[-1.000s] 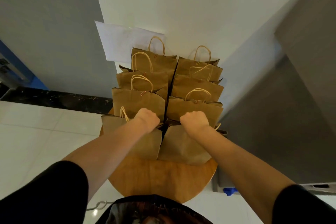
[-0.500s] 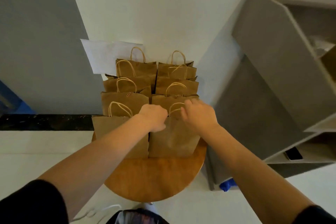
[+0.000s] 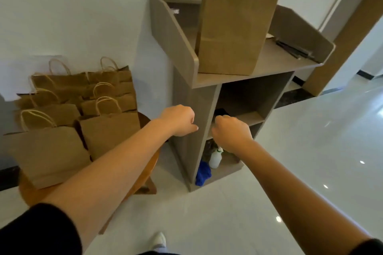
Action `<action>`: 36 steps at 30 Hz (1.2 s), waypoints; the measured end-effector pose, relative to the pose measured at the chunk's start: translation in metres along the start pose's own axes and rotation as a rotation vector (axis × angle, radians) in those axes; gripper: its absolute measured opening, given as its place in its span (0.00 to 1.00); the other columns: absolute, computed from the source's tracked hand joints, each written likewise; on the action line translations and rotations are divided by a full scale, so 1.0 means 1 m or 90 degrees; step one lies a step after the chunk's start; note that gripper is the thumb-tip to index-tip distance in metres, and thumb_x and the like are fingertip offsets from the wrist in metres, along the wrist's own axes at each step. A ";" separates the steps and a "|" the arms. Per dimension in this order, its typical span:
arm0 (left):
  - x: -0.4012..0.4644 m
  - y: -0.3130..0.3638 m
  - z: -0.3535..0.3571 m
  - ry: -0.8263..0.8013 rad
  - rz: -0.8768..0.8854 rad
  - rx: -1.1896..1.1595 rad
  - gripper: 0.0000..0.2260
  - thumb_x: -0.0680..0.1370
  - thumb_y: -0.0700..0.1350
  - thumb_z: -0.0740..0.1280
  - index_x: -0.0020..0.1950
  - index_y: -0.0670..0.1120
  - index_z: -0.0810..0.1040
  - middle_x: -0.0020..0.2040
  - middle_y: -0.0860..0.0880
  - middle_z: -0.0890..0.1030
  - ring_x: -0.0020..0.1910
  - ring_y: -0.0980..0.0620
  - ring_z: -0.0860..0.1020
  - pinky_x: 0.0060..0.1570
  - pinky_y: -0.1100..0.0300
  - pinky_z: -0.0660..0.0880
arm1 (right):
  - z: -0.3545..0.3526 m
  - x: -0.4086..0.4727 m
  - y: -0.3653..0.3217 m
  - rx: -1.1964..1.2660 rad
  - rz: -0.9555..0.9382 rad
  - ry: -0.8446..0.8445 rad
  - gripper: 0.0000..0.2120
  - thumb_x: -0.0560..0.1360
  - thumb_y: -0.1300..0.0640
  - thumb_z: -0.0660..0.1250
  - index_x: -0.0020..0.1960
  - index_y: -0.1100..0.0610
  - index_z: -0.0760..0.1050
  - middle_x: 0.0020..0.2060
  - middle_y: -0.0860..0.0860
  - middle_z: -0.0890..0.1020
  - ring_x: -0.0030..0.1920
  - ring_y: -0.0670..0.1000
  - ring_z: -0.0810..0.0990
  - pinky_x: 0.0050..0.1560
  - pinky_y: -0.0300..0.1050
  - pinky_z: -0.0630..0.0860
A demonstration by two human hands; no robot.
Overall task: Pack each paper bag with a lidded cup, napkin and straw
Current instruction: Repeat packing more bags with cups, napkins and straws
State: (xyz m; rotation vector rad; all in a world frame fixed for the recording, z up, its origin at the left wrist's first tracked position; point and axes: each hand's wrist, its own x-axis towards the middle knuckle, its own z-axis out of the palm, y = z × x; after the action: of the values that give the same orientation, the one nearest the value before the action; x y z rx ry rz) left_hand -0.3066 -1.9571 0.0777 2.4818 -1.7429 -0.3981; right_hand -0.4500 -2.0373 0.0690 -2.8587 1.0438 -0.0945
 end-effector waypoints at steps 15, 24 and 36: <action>0.143 0.048 -0.147 0.560 -0.142 -0.222 0.11 0.78 0.55 0.63 0.49 0.48 0.73 0.43 0.50 0.76 0.42 0.51 0.76 0.44 0.55 0.77 | -0.107 0.127 0.127 0.203 0.134 0.242 0.16 0.79 0.49 0.58 0.61 0.57 0.69 0.54 0.52 0.75 0.48 0.50 0.74 0.44 0.43 0.71; 0.195 0.038 -0.161 0.578 -0.111 -0.377 0.11 0.81 0.48 0.59 0.59 0.44 0.73 0.51 0.47 0.78 0.49 0.50 0.77 0.51 0.55 0.75 | -0.135 0.208 0.156 0.577 0.099 0.288 0.26 0.79 0.53 0.60 0.74 0.55 0.56 0.65 0.52 0.72 0.60 0.53 0.74 0.60 0.54 0.74; 0.111 0.100 -0.129 0.652 -0.086 -0.355 0.12 0.82 0.45 0.57 0.47 0.41 0.76 0.41 0.43 0.78 0.41 0.46 0.76 0.45 0.54 0.74 | -0.140 0.136 0.173 0.652 0.039 0.360 0.09 0.78 0.58 0.59 0.59 0.55 0.67 0.41 0.46 0.74 0.40 0.46 0.74 0.42 0.41 0.73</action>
State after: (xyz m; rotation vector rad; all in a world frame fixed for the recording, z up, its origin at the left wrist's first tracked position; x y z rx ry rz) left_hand -0.3292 -2.1057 0.2056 1.8333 -0.8849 0.3154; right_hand -0.4694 -2.2663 0.1924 -1.8686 0.7836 -1.1123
